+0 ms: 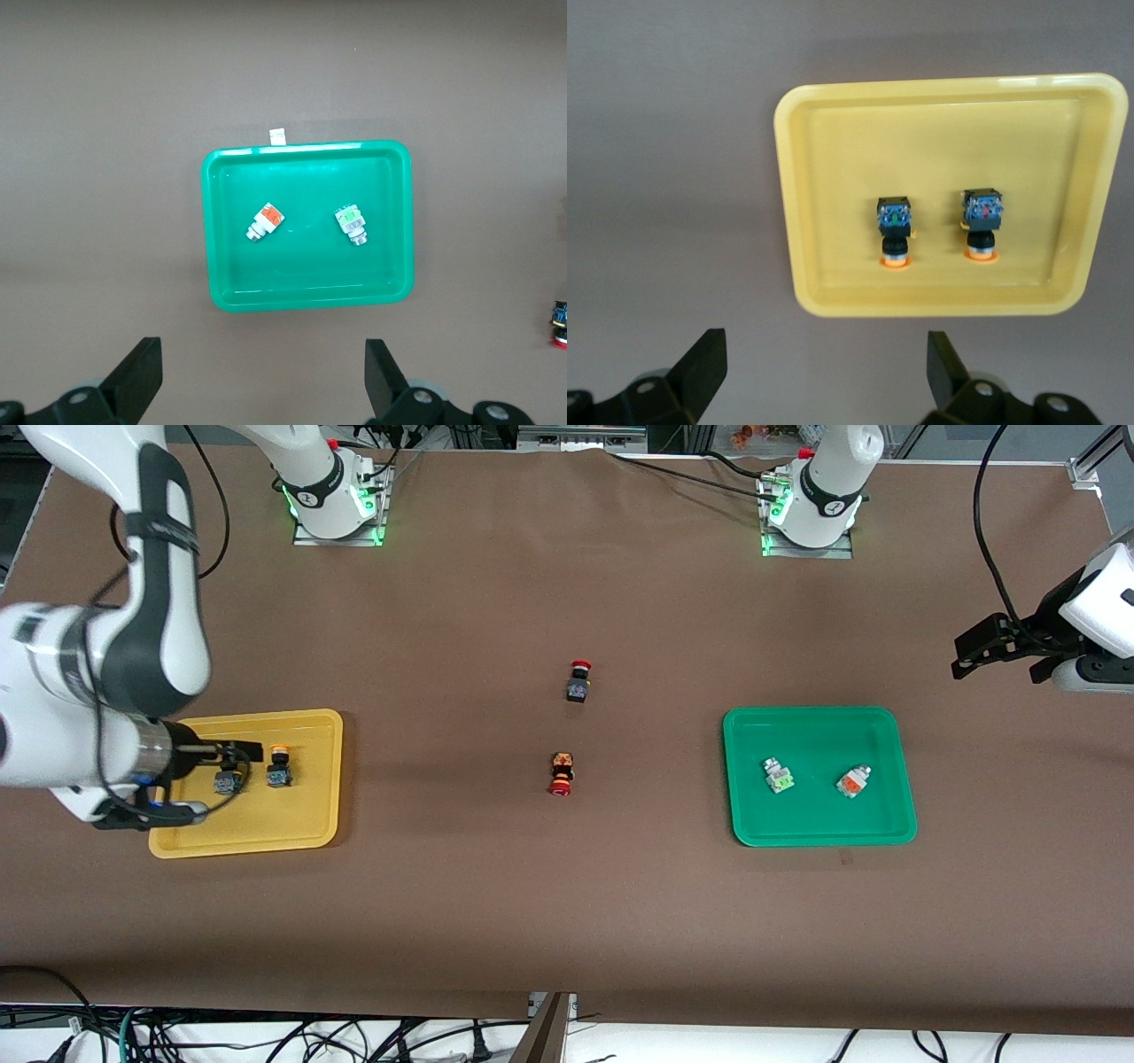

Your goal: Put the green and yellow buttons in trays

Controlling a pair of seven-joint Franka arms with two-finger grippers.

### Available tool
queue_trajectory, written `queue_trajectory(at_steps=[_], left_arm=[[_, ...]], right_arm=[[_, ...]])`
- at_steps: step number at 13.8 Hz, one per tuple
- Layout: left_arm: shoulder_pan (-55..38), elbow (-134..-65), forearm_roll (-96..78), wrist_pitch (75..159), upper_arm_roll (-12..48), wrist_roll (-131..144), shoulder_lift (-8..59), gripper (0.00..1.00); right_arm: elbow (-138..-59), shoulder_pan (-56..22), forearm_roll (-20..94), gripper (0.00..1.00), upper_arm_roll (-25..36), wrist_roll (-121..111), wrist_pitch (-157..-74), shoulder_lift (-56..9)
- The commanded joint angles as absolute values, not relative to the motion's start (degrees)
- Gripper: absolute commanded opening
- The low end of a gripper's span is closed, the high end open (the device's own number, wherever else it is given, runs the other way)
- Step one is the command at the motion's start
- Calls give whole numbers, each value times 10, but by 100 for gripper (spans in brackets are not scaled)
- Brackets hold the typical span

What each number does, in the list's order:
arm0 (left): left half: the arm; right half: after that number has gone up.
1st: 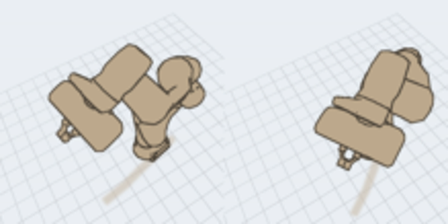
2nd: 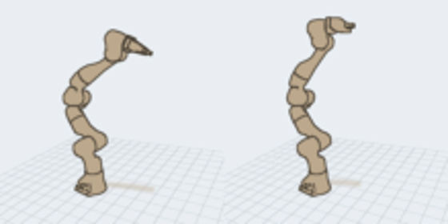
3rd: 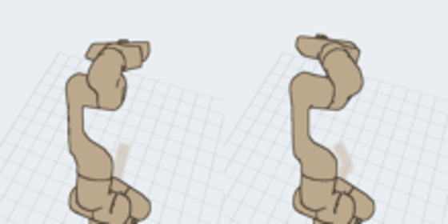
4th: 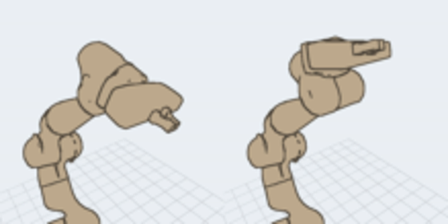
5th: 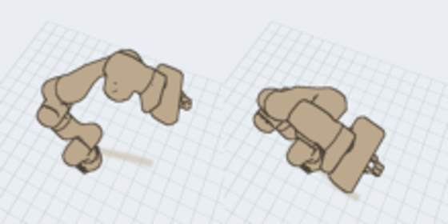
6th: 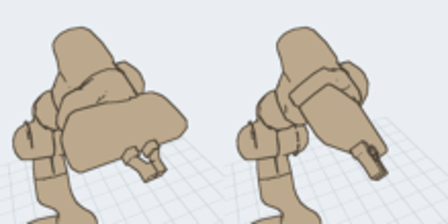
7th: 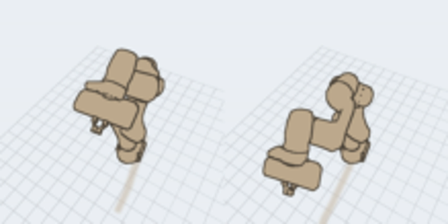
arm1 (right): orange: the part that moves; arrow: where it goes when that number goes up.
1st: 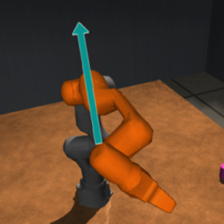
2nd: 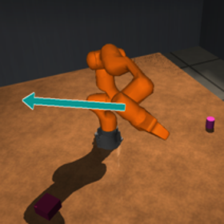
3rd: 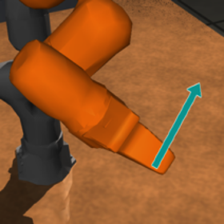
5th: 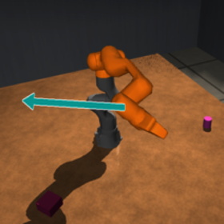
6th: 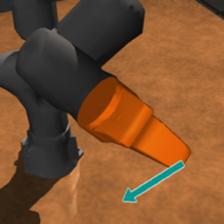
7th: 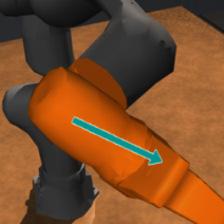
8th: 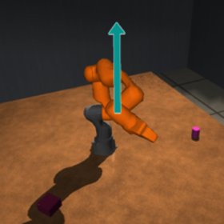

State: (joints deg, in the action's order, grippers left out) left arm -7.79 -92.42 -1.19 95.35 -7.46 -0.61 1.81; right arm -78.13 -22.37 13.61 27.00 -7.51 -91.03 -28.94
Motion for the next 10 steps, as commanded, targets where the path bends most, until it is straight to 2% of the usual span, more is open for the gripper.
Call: queue_trajectory(at_steps=[1,3,7,10], left_arm=[[-76,-904,-24,948,-76,-4,33,100],[-76,-901,-26,950,-75,-4,35,100],[-76,-898,-24,950,-75,-4,36,100],[-75,-872,-22,950,-76,-4,40,100]], right_arm=[[-816,-142,67,100,160,-76,-874,-190],[-838,-97,33,100,93,-76,-847,-130],[-852,-70,32,100,81,-78,-839,-43],[-865,-57,24,100,82,-80,-840,-14]])
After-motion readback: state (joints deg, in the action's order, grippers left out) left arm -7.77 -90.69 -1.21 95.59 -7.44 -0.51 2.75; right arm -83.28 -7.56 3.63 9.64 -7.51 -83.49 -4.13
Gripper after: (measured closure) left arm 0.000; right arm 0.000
